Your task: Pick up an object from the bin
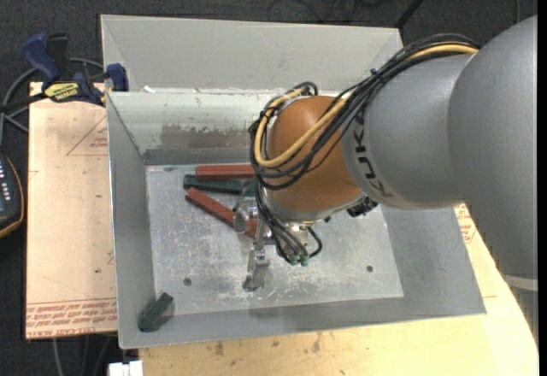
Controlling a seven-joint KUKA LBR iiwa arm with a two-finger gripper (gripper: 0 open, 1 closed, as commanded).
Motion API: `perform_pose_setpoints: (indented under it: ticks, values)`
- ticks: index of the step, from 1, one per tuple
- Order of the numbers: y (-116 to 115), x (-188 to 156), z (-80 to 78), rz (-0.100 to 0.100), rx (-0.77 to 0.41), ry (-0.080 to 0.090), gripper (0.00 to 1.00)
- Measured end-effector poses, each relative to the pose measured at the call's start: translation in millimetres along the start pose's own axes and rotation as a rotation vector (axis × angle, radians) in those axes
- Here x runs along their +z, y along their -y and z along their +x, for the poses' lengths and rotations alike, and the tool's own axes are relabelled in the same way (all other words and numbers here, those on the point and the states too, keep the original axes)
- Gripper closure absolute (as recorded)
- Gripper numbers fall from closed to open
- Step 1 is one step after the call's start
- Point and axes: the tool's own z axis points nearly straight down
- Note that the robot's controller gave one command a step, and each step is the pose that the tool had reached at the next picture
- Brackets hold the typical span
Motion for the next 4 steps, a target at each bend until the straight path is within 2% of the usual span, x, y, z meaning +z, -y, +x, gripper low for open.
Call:
perform_pose_setpoints:
  ticks: [1,2,3,4]
  values:
    - [27.5,51.1,-51.7,-0.003,0.167,0.006,0.00]
    - [26.1,50.4,-50.5,-0.004,0.167,0.000,1.00]
    - [27.0,52.7,-49.1,-0.002,0.168,-0.003,0.00]
    - [27.0,52.3,-49.4,-0.002,0.168,-0.002,1.00]
